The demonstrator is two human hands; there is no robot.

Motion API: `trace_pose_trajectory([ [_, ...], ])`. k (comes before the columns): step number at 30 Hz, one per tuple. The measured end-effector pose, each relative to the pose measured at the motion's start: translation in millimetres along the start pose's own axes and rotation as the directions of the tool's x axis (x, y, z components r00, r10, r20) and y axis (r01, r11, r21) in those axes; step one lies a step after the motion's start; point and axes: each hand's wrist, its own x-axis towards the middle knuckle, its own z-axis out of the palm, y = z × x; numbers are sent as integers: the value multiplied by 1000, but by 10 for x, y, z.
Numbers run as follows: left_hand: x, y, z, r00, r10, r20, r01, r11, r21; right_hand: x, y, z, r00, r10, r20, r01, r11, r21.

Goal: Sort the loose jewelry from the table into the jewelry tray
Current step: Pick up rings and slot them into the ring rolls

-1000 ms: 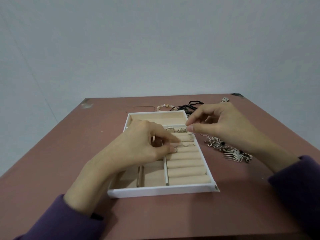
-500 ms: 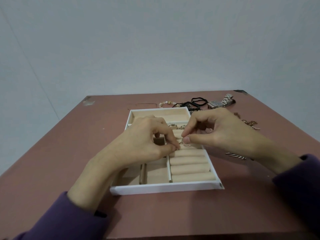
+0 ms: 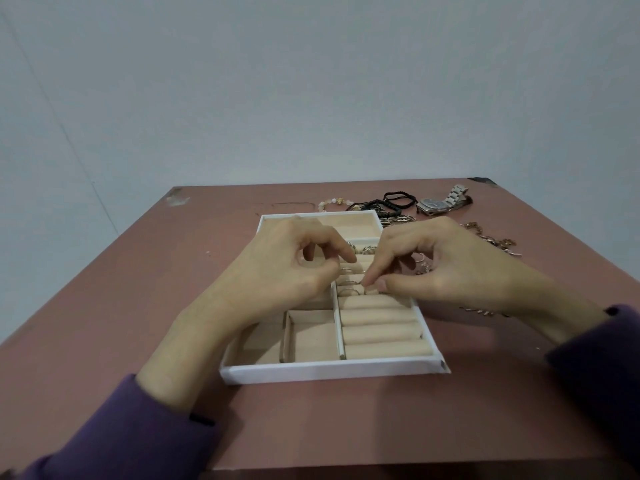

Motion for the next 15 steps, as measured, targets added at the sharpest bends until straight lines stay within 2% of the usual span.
trace_pose_trajectory([
  [15, -3, -24, 9, 1000, 4, 3, -4, 1000, -10, -7, 16, -12, 999, -6, 43, 8, 999, -51],
])
